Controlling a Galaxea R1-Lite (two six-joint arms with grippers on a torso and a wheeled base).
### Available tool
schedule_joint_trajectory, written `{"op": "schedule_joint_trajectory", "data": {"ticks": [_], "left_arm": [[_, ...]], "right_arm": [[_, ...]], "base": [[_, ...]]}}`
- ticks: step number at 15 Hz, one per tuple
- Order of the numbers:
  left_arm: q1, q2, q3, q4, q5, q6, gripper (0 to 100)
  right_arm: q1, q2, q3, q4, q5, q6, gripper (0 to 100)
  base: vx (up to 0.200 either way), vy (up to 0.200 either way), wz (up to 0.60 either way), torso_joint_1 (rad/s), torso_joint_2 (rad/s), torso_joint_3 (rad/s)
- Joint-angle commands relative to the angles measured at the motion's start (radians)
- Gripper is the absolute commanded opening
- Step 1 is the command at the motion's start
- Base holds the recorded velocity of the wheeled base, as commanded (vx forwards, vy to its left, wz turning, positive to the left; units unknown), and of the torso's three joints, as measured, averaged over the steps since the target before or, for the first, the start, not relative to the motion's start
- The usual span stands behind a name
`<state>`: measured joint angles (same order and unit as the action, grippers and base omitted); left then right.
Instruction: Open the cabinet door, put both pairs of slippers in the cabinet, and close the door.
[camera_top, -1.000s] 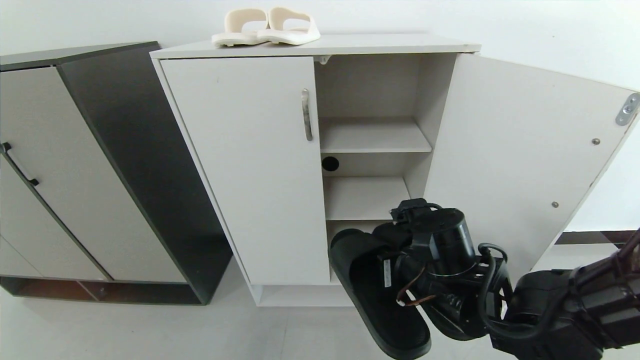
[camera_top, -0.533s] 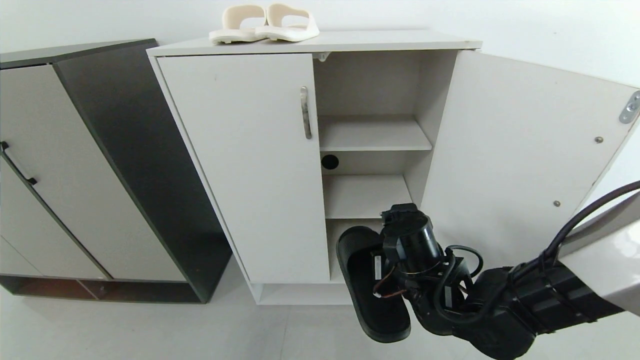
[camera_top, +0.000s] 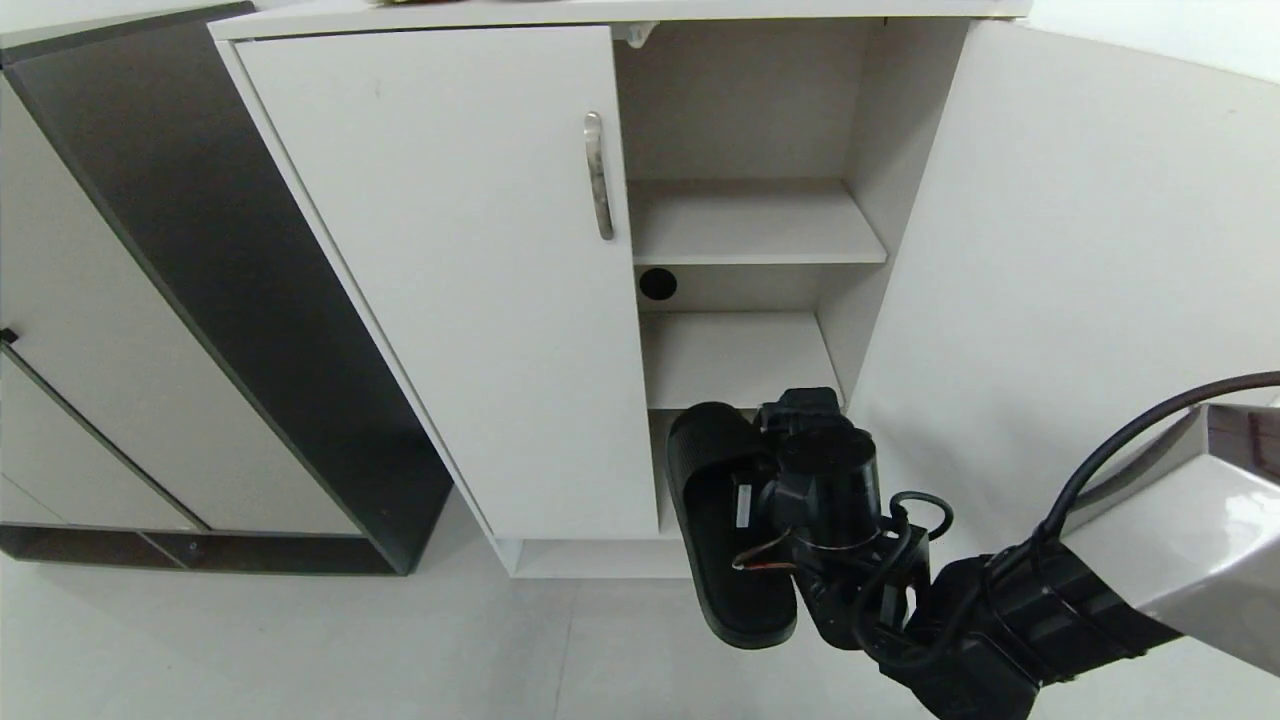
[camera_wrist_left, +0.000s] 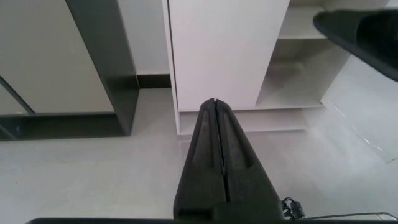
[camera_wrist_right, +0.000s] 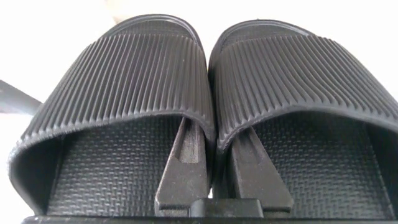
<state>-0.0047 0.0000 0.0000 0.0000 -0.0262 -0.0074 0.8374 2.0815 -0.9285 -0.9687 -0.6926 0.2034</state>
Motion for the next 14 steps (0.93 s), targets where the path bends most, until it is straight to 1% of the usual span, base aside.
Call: {"op": "schedule_joint_trajectory", "data": {"ticks": [1, 2, 4, 6, 10, 14], "left_arm": [[0.0, 0.002, 0.0, 0.0, 0.0, 0.0, 0], [0.0, 0.002, 0.0, 0.0, 0.0, -0.002, 0], [0.0, 0.002, 0.0, 0.0, 0.002, -0.003, 0], [0.0, 0.002, 0.0, 0.0, 0.002, -0.003, 0], [0.0, 0.002, 0.0, 0.0, 0.002, -0.003, 0], [0.0, 0.002, 0.0, 0.0, 0.002, -0.003, 0]], "right_arm": [[0.008, 0.006, 0.086, -0.153, -0.007, -0.118, 0], [0.008, 0.011, 0.111, -0.251, -0.024, -0.185, 0], [0.0, 0.006, 0.139, -0.341, -0.042, -0.272, 0], [-0.001, 0.003, 0.157, -0.346, -0.078, -0.277, 0], [-0.067, 0.002, 0.157, -0.347, -0.071, -0.277, 0], [-0.104, 0.0, 0.154, -0.347, -0.054, -0.277, 0]], "base": [[0.0, 0.0, 0.0, 0.002, 0.0, -0.198], [0.0, 0.0, 0.0, 0.002, 0.0, -0.198], [0.0, 0.0, 0.0, 0.002, 0.0, -0.12], [0.0, 0.0, 0.0, 0.0, 0.0, 0.0], [0.0, 0.0, 0.0, 0.0, 0.0, 0.0], [0.0, 0.0, 0.0, 0.0, 0.0, 0.0]]}}
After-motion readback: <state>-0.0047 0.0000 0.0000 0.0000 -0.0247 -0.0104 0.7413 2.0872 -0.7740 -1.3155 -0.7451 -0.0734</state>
